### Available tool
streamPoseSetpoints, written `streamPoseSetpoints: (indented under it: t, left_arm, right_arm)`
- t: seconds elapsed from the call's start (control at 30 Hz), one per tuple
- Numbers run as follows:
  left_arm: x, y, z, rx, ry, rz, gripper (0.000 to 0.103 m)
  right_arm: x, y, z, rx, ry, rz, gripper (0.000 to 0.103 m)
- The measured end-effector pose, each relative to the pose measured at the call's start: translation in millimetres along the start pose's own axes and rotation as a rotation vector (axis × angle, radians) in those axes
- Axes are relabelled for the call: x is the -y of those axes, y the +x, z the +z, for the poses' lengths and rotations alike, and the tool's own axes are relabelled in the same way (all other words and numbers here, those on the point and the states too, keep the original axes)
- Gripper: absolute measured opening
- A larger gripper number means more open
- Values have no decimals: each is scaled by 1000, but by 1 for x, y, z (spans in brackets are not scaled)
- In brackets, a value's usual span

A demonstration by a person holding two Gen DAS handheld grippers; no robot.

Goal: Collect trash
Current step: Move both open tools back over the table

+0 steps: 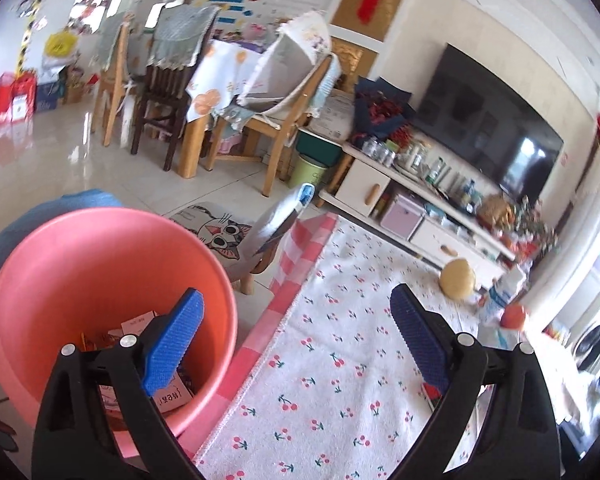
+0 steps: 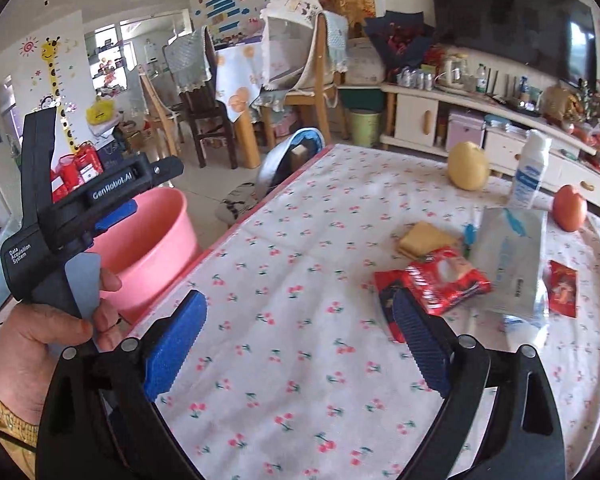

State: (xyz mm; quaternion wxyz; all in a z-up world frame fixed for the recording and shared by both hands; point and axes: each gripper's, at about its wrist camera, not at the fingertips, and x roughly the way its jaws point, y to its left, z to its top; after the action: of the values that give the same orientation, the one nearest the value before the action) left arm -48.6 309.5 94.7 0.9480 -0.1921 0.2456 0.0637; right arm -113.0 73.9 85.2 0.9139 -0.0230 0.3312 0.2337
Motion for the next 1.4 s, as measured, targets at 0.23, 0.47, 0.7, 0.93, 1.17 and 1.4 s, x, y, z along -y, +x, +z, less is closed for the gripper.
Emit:
streamPoseSetpoints:
  t: [0.23,0.47,0.7,0.93,1.17,1.4]
  left_arm:
    - [42,-4,-19,-42,177,-16,95]
    - [73,-13,-36,-58,281,-39,95]
    - [94,-15,-51,-77,337,-67,95]
    - [109,-14,-61,-96,371,-60,95]
    - [122,-17,-67,-103,378,-121,95]
    - [134,-19,-66,-109,346,-201,95]
  right_arm:
    - [11,-28,-12,62,-72,-90,95]
    - [18,-51,-26,122,-138,-147,96]
    - [31,-63,-32,163,-145,-190,98]
    - [48,-68,-38,181,-131,-223,98]
    - [68,-62,-45,149,-111,-251,98]
    - [106,-58,-50,117,-9,-247,98]
